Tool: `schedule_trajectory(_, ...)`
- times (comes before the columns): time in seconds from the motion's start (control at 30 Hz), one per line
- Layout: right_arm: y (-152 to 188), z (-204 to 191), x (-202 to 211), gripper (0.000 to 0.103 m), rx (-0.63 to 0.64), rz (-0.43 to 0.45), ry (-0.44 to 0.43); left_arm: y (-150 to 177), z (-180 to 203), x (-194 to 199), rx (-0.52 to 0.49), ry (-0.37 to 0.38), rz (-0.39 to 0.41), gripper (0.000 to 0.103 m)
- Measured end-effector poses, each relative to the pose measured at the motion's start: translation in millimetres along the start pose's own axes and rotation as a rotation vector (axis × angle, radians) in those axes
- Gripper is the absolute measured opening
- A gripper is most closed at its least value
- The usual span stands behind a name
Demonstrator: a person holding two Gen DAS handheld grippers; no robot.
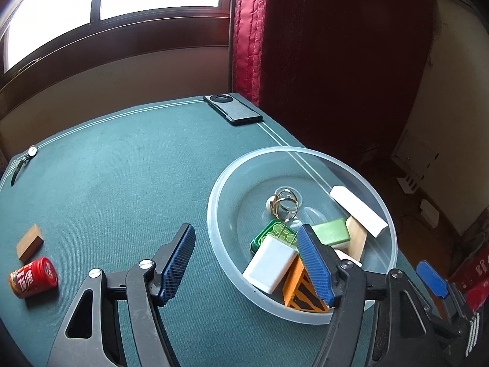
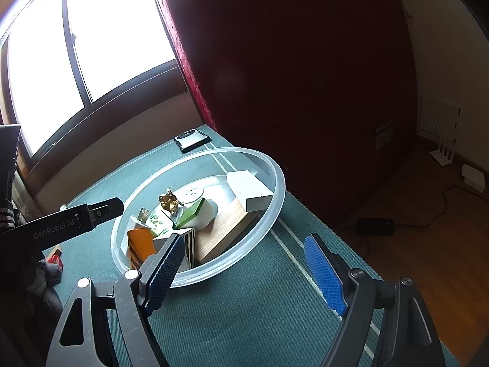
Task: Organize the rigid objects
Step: 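Carry the gold ring into the clear bowl and open the left gripper, then move the open left gripper to the red can and grasp it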
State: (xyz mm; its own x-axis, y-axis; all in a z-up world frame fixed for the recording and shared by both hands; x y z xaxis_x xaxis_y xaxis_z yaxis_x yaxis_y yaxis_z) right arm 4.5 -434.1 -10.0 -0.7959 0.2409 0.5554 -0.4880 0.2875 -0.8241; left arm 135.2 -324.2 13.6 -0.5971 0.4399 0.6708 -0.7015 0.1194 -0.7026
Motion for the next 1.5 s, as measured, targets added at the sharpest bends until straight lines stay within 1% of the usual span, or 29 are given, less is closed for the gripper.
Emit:
schedule_trajectory(0.33, 0, -2, 0, 0.084, 0.006, -0.002, -0.003, 7, -4, 7, -0.030, -0.057, 0.020, 0.071)
schedule_trajectory(0.73, 0, -4, 1, 0.084, 0.015, 0.003, 0.006, 13, -22, 14, -0.002, -0.086, 0.022, 0.070)
schedule_trajectory(0.8, 0, -5, 1, 0.085, 0.020, 0.004, 0.007, 14, -25, 16, 0.003, -0.088, 0.025, 0.070)
schedule_trajectory(0.93, 0, -8, 2, 0.090, 0.034, 0.011, 0.010, 15, -32, 19, 0.014, -0.095, 0.027, 0.070)
schedule_trajectory(1.03, 0, -11, 2, 0.091, 0.048, 0.012, 0.010, 16, -37, 21, 0.026, -0.102, 0.026, 0.070)
schedule_trajectory(1.2, 2, -20, 2, 0.092, 0.080, -0.002, -0.014, 20, -47, 23, 0.049, -0.114, 0.021, 0.071)
schedule_trajectory(1.3, 3, -27, 3, 0.092, 0.102, -0.003, -0.030, 22, -56, 25, 0.071, -0.120, 0.018, 0.073)
schedule_trajectory(1.5, 9, -46, 6, 0.092, 0.155, -0.017, -0.084, 26, -77, 30, 0.125, -0.143, 0.012, 0.073)
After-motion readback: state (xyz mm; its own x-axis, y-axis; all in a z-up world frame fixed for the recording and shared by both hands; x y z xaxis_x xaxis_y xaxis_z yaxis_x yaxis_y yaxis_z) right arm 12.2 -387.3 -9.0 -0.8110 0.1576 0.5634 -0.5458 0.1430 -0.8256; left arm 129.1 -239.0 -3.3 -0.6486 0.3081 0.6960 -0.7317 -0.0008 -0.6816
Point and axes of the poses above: each gripper's, at about its wrist camera, not at the fingertips, and x roughly against the way its jaws point, z to its right, y to its underside, the point moved 7 cm from there along -x, roughly the way its jaws point, and after that the axes turned 12 degrees about x, right-handed, at the moved point
